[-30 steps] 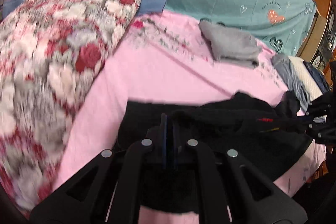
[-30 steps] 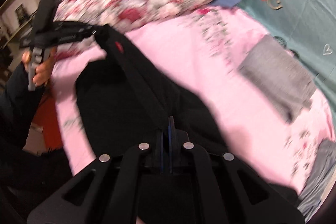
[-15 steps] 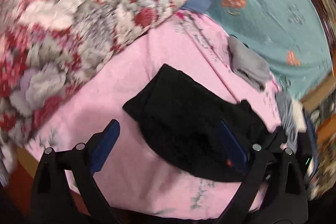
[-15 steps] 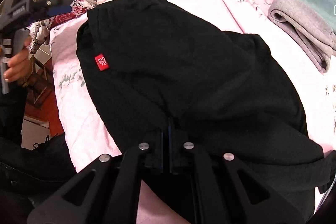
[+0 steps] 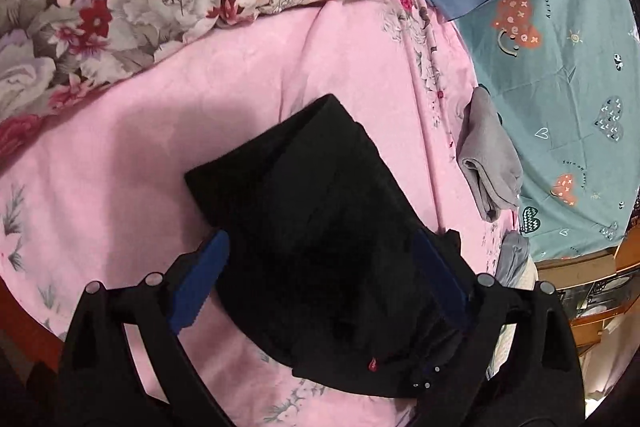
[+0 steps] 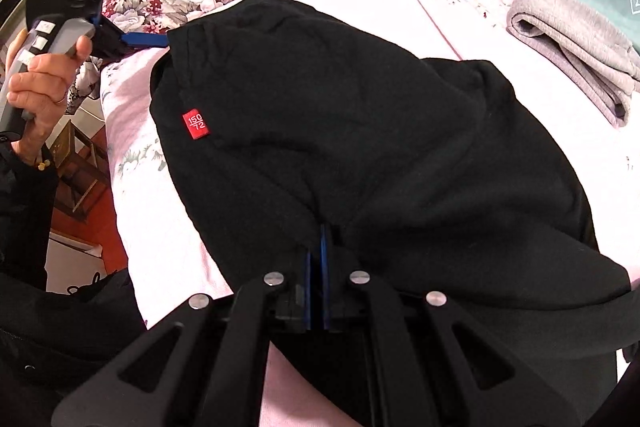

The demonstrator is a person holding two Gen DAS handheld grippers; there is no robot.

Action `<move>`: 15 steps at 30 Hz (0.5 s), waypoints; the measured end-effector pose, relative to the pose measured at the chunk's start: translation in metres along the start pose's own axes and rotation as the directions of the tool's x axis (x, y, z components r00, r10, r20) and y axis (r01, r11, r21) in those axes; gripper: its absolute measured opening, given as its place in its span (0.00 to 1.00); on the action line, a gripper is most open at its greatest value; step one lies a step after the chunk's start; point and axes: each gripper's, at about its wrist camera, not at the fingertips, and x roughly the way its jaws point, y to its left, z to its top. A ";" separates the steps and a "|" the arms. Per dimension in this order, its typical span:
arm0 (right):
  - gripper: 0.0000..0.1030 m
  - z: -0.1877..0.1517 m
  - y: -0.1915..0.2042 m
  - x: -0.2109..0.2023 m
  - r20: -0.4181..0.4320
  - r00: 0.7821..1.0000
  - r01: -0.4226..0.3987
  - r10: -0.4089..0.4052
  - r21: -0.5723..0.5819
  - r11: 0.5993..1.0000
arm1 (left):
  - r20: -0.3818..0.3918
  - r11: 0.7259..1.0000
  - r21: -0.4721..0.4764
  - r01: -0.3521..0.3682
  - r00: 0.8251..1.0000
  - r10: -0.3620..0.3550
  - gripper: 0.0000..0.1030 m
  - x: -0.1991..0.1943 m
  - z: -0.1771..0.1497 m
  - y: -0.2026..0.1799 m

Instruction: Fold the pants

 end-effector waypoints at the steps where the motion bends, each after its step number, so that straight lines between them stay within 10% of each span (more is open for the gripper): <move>1: 0.04 0.000 -0.001 0.000 0.001 1.000 -0.003 0.003 0.001 1.000 | 0.000 1.000 0.000 -0.007 1.000 0.007 0.91 0.002 0.001 0.000; 3: 0.04 0.000 -0.001 0.000 0.002 1.000 -0.011 0.011 0.004 1.000 | -0.003 1.000 -0.008 -0.019 1.000 0.019 0.84 0.006 0.002 0.000; 7: 0.04 -0.002 -0.001 0.000 0.009 1.000 -0.018 0.018 0.004 1.000 | -0.014 0.996 -0.018 -0.085 0.996 0.085 0.29 0.016 0.011 0.003; 9: 0.04 -0.002 -0.001 0.000 0.011 1.000 -0.021 0.021 0.006 1.000 | -0.021 0.996 -0.022 -0.081 0.997 0.080 0.17 0.018 0.016 0.007; 15: 0.04 -0.002 -0.001 -0.004 0.012 0.999 -0.030 0.030 0.020 0.999 | 0.047 0.996 -0.086 -0.025 0.998 0.029 0.10 -0.011 0.024 0.032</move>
